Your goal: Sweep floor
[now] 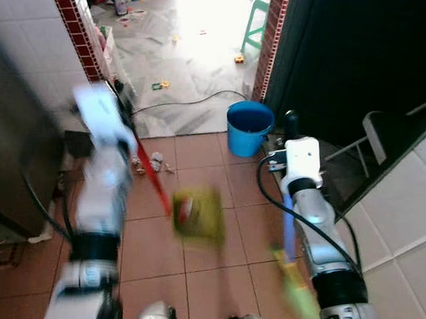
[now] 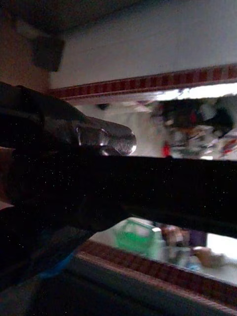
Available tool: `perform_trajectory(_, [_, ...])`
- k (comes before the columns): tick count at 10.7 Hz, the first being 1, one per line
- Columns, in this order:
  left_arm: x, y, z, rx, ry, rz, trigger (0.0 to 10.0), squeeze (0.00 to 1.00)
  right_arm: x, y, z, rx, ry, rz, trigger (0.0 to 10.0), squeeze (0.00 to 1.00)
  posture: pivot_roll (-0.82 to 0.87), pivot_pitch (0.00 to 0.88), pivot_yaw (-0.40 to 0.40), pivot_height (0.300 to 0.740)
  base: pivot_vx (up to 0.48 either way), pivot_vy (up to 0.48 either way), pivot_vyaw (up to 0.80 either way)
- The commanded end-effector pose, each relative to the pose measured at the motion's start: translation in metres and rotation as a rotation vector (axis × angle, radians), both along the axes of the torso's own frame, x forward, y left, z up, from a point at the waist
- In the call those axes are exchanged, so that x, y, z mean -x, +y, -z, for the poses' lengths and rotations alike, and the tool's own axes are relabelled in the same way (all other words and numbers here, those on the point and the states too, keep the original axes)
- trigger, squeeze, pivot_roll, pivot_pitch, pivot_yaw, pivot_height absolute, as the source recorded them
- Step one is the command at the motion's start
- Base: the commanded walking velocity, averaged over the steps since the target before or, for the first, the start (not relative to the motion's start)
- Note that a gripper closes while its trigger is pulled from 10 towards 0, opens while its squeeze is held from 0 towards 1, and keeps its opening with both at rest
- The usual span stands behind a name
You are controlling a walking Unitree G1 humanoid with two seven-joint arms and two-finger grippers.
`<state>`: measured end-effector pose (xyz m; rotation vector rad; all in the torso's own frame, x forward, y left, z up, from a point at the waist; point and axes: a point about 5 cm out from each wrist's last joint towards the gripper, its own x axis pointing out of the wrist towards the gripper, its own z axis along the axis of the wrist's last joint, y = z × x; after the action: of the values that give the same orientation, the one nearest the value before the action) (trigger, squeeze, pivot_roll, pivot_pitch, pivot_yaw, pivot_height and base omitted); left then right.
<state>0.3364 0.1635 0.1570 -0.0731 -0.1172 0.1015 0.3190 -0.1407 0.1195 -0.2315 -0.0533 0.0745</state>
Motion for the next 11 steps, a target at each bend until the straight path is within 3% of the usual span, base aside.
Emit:
perform_trajectory(1, [0.001, -0.002, -0.018, -0.023, -0.085, 0.009, 10.0, 0.0, -0.003, 0.007, -0.012, -0.004, -0.056, -0.059, 10.0, 0.0, -0.04, 0.0, 0.057, 0.74, 0.0, 0.0, 0.0])
perform_trajectory(3, [-0.008, -0.012, -0.044, -0.002, -0.164, 0.034, 10.0, 0.0, -0.015, 0.004, -0.028, -0.015, -0.067, -0.109, 10.0, 0.0, 0.0, 0.0, 0.048, 0.74, 0.0, 0.0, 0.0])
perform_trajectory(4, [-0.011, -0.008, -0.055, 0.003, -0.209, 0.036, 10.0, 0.0, -0.016, 0.01, -0.031, 0.001, -0.061, -0.176, 10.0, 0.0, -0.02, 0.0, 0.044, 0.74, 0.0, 0.0, 0.0])
perform_trajectory(5, [-0.012, -0.002, -0.056, 0.03, -0.207, 0.017, 10.0, 0.0, -0.012, 0.014, -0.03, 0.014, -0.053, -0.218, 10.0, 0.0, -0.03, 0.0, 0.043, 0.74, 0.0, 0.0, 0.0])
perform_trajectory(7, [-0.014, 0.01, -0.065, 0.07, -0.25, -0.014, 10.0, 0.0, 0.012, 0.009, -0.009, 0.064, 0.013, -0.314, 10.0, 0.0, -0.06, 0.0, 0.015, 0.74, 0.0, 0.0, 0.0])
perform_trajectory(10, [-0.017, 0.012, -0.081, 0.104, -0.296, -0.022, 10.0, 0.0, 0.014, 0.006, -0.005, 0.071, -0.054, -0.129, 10.0, 0.0, -0.06, 0.0, 0.009, 0.74, 0.0, 0.0, 0.0])
perform_trajectory(11, [-0.02, 0.009, -0.092, 0.127, -0.325, -0.002, 10.0, 0.0, 0.015, -0.005, -0.006, 0.058, -0.064, 0.001, 10.0, 0.0, -0.06, 0.0, 0.012, 0.74, 0.337, 0.0, 0.0])
